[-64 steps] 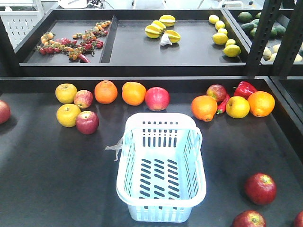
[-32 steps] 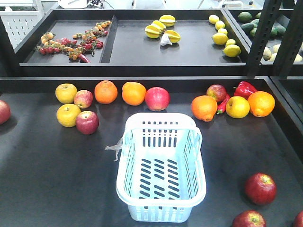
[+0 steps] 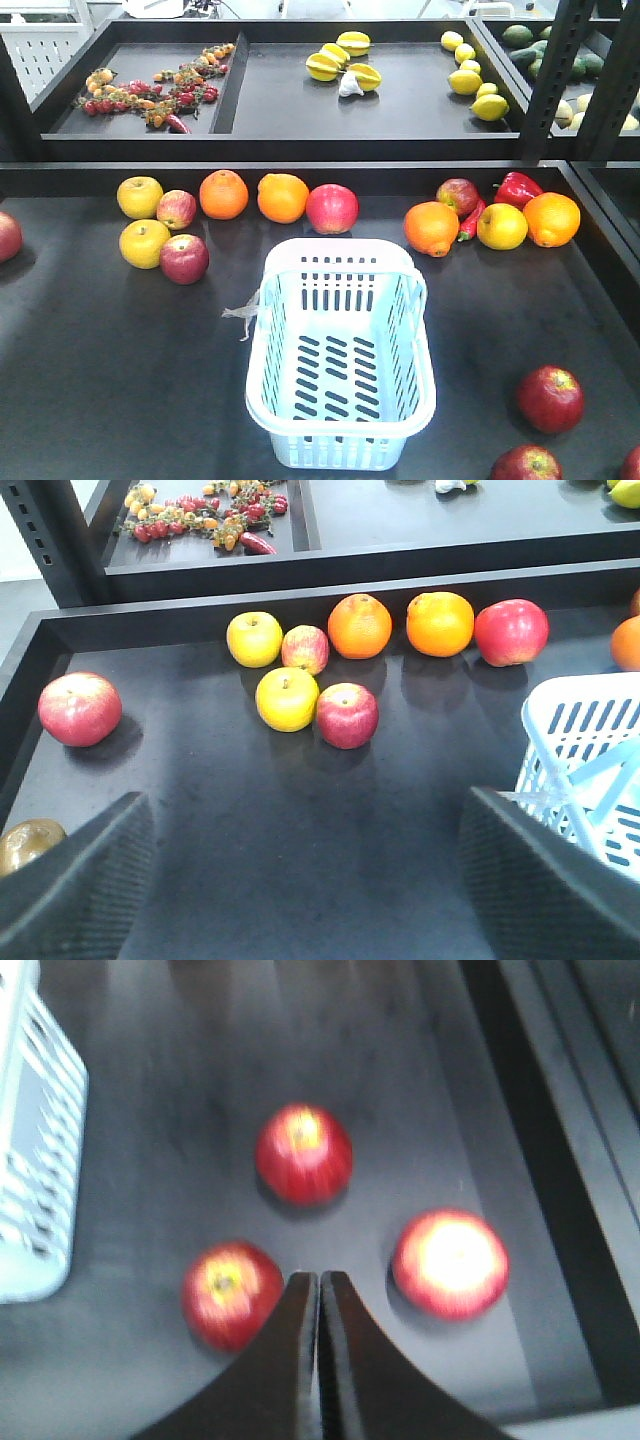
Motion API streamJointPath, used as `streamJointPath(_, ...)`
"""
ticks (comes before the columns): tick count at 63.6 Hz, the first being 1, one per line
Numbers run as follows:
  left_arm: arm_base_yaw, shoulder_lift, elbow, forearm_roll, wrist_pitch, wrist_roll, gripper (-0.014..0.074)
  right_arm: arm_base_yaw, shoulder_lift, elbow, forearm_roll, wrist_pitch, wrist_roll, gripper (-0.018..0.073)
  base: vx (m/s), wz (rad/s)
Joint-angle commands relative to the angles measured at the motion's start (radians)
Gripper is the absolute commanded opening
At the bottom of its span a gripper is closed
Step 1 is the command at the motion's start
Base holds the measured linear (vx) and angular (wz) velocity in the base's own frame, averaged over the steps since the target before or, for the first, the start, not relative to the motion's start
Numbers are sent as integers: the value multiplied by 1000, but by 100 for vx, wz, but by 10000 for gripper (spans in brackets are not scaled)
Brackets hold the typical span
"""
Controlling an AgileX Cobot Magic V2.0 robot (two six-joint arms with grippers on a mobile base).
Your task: Pick three apples into basket with both arms
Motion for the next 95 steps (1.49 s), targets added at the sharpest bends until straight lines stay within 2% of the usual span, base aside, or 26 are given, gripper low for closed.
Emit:
streamJointPath(1,0,-2,-23,23,-53,-11,587,-2,36,-34,-9,-23,-59,0,0,0)
streamJointPath(9,0,-2,-23,23,-53,-11,587,-2,46,-34,-6,14,-144,62,0,0)
streamJointPath(13,0,-2,-23,23,-53,-11,587,-2,46,-34,-6,30,-138,119,0,0)
streamJointPath(18,0,-2,-23,23,-53,-11,587,-2,46,-34,-6,37,-138,216,0,0)
streamJointPath(29,0,-2,-23,23,-53,-11,587,-2,46,-34,-6,36,-132,504,0,0)
streamJointPath(36,0,-2,-23,23,-53,-11,587,-2,46,-34,16,39,-139,639,0,0)
streamJointPath(39,0,-2,-23,23,-53,-11,587,0,46,-34,37,39,-160,668,0,0)
streamJointPath(53,0,-2,-23,22,-53,-11,587,54,168,-34,171,28,-350,665,0,0)
streamJointPath(62,0,-2,-23,22,-53,-11,587,124,290,-34,177,-26,-404,647,0,0)
streamJointPath(74,0,-2,-23,22,-53,-11,587,211,454,-34,166,-103,-420,641,0,0)
streamJointPath(95,0,-2,-23,22,-53,-11,587,217,705,-34,147,-253,-400,627,0,0)
